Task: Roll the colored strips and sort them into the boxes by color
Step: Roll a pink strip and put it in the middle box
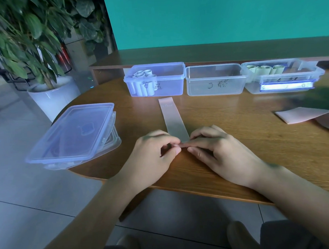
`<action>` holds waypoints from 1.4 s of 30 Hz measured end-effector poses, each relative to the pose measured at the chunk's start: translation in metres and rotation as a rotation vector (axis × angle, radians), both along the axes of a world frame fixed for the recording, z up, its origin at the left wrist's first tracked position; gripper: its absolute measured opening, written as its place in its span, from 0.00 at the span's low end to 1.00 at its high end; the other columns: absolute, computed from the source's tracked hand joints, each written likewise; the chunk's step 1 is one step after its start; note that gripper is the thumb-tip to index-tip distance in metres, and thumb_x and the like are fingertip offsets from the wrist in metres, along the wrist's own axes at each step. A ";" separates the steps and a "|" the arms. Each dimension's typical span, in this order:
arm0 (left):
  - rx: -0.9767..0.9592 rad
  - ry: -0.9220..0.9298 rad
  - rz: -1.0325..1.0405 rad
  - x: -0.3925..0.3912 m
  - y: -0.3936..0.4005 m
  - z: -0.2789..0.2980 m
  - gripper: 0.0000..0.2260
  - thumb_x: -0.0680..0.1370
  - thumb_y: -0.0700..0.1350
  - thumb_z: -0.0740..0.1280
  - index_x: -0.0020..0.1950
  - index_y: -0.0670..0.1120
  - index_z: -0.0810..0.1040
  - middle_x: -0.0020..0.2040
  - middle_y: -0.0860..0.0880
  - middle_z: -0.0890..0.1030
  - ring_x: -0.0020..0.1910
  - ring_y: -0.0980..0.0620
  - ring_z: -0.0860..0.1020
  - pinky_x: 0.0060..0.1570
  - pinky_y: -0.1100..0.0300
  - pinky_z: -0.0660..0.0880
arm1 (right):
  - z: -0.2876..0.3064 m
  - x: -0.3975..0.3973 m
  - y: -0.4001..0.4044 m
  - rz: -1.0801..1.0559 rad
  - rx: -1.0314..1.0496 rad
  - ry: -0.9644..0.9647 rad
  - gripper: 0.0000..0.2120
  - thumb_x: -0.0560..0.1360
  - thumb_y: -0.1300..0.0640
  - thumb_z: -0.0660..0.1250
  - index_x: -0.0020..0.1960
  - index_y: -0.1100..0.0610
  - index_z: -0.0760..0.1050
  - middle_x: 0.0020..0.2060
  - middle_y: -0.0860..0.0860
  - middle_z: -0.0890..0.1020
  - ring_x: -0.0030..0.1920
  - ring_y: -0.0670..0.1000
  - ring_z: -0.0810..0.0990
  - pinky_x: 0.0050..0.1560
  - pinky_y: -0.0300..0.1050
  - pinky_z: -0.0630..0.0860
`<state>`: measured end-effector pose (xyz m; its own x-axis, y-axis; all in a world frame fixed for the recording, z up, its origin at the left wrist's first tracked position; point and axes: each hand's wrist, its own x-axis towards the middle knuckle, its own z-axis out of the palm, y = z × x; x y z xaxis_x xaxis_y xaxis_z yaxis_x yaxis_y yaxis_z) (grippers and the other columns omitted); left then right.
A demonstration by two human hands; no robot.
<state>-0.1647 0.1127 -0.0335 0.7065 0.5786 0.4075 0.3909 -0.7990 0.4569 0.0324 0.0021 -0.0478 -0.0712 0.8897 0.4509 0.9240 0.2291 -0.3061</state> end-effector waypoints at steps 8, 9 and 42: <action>0.039 -0.049 -0.010 -0.001 0.001 -0.004 0.08 0.79 0.46 0.70 0.56 0.52 0.85 0.53 0.59 0.80 0.53 0.60 0.76 0.51 0.67 0.73 | -0.002 0.003 0.008 -0.006 -0.025 0.042 0.17 0.84 0.43 0.57 0.65 0.44 0.80 0.58 0.41 0.77 0.58 0.46 0.75 0.60 0.49 0.76; 0.047 -0.036 -0.006 -0.001 0.001 -0.004 0.07 0.79 0.46 0.70 0.56 0.52 0.85 0.53 0.60 0.80 0.54 0.60 0.75 0.52 0.66 0.73 | -0.001 0.004 0.010 -0.003 -0.037 0.050 0.17 0.83 0.42 0.57 0.65 0.43 0.79 0.58 0.41 0.77 0.59 0.46 0.75 0.60 0.49 0.76; 0.122 0.113 0.077 0.013 0.029 -0.006 0.14 0.81 0.47 0.65 0.66 0.51 0.79 0.60 0.55 0.80 0.62 0.54 0.71 0.59 0.66 0.63 | 0.008 0.025 0.048 0.076 -0.053 0.037 0.13 0.82 0.48 0.63 0.62 0.48 0.81 0.58 0.41 0.79 0.60 0.43 0.75 0.57 0.32 0.69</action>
<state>-0.1518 0.1414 -0.0397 0.7075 0.5838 0.3984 0.4962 -0.8117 0.3081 0.0579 0.0500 -0.0399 -0.1236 0.9050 0.4070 0.8922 0.2809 -0.3536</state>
